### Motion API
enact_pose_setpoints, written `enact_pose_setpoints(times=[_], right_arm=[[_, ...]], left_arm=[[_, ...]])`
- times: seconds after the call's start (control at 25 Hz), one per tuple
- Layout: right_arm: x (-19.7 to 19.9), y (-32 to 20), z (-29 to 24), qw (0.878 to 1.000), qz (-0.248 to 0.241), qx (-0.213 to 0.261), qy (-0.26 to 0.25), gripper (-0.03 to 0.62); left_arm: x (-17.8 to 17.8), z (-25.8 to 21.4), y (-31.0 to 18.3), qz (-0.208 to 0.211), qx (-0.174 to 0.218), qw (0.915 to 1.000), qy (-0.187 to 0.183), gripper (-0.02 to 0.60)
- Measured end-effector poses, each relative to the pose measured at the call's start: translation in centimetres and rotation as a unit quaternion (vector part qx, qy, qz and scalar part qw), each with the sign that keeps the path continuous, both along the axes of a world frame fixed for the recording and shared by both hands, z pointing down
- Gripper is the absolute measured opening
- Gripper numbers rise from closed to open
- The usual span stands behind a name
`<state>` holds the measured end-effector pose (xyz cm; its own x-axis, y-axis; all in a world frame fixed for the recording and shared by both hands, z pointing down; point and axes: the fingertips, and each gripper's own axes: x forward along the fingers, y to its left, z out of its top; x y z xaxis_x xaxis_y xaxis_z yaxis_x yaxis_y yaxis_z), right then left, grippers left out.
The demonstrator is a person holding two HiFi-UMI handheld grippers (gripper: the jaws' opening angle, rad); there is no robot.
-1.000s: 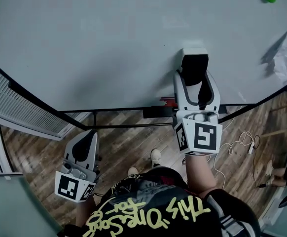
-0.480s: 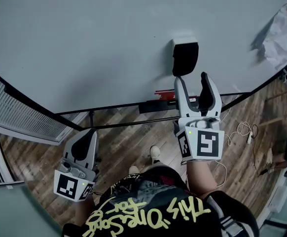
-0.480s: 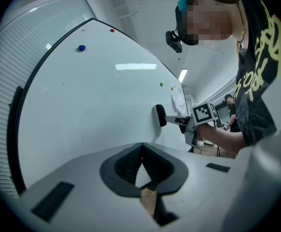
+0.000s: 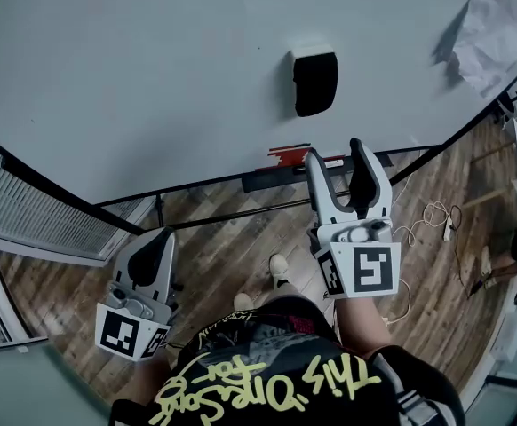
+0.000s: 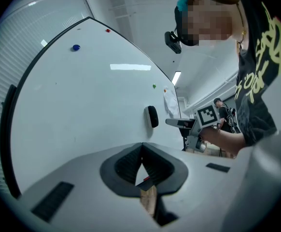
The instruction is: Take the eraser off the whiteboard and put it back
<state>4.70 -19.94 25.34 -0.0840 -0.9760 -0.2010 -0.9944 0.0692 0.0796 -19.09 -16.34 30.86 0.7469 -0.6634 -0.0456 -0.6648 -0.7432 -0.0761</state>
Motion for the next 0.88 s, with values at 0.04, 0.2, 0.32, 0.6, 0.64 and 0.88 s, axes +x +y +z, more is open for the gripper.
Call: enact_pose_setpoints(times=[0.04, 0.2, 0.32, 0.6, 0.64, 0.88], right_arm=[[-0.1, 0.3, 0.1, 1.0, 0.0, -0.001, 0.001, 0.258], [-0.5, 1.6, 0.8, 1.0, 0.001, -0.006, 0.006, 0.207], [-1.0, 2.4, 1.2, 1.0, -0.001, -0.01, 0.007, 0.195], [-1.2, 3.9, 2.5, 1.0, -0.001, -0.02, 0.002, 0.14], [-1.3, 4.2, 2.7, 1.0, -0.001, -0.021, 0.002, 0.128], [-1.4, 5.2, 3.9, 0.999, -0.002, -0.034, 0.002, 0.06]], left_arm=[[0.1, 0.0, 0.1, 0.004, 0.0, 1.0, 0.0, 0.008], [0.5, 0.1, 0.7, 0.016, 0.001, 0.9999, 0.0, 0.008], [0.6, 0.1, 1.1, 0.024, 0.002, 0.9997, -0.001, 0.008], [0.8, 0.2, 1.9, 0.035, 0.001, 0.9994, -0.002, 0.008], [0.9, 0.2, 2.1, 0.036, 0.001, 0.9993, -0.002, 0.008], [1.3, 0.3, 2.8, 0.046, 0.002, 0.9989, -0.004, 0.008]])
